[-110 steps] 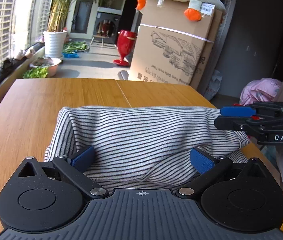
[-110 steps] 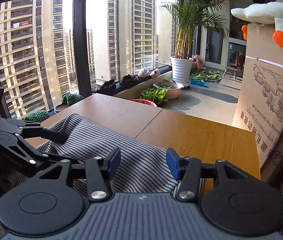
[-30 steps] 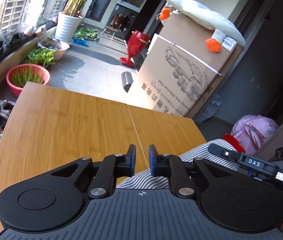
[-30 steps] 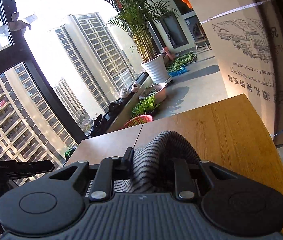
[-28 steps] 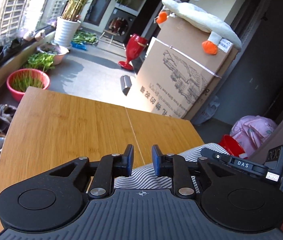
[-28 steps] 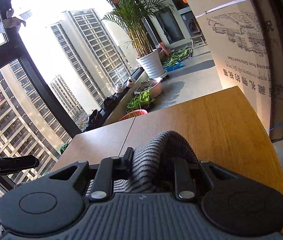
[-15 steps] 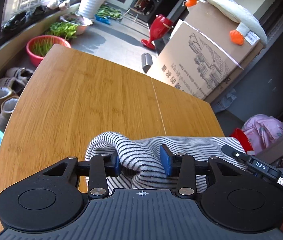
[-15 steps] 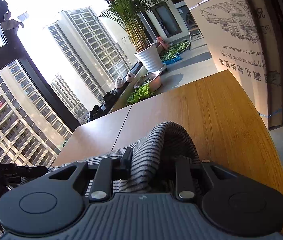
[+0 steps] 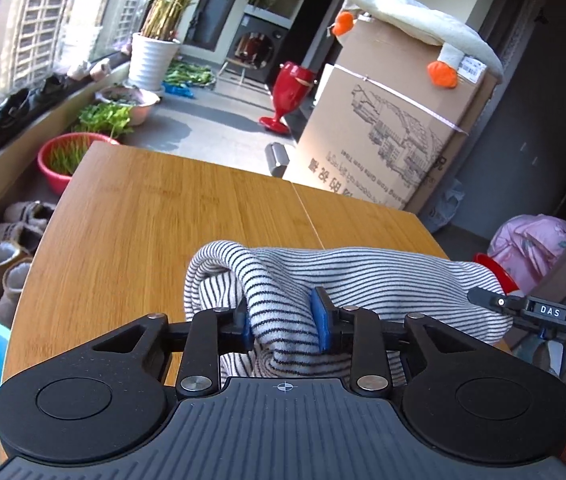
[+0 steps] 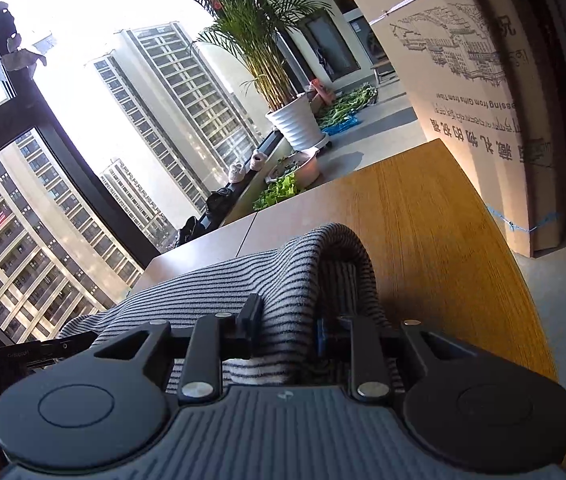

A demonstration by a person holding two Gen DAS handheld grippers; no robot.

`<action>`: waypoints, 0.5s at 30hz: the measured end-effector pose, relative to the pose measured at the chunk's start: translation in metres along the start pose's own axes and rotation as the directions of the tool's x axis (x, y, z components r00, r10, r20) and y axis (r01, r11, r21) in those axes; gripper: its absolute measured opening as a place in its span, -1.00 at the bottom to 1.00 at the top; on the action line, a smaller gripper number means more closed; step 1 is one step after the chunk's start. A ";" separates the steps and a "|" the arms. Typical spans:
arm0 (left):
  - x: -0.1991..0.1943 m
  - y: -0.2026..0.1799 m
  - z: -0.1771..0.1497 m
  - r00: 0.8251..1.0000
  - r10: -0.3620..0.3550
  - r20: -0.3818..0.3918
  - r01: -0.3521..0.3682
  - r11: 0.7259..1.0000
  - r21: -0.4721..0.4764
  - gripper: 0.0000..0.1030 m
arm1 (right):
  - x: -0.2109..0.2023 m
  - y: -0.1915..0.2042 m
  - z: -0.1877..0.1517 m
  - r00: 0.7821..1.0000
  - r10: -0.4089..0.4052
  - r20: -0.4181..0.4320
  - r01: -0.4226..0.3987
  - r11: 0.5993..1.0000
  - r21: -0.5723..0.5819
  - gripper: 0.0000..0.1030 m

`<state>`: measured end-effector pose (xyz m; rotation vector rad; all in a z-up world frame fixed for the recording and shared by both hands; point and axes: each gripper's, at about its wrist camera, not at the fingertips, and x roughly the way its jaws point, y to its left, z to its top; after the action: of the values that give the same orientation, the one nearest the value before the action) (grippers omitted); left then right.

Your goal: Fold clothes

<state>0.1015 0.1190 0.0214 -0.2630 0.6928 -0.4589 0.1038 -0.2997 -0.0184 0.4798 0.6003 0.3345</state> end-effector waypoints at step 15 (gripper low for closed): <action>-0.017 -0.071 -0.009 0.990 -0.046 0.135 0.038 0.997 0.065 0.24 | -0.013 0.025 -0.031 0.989 -0.144 0.033 0.146 0.986 -0.086 -0.33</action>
<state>0.0616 0.0649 0.0512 -0.2479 0.5390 -0.4975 0.0708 -0.2739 -0.0222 0.3526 0.5886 0.2152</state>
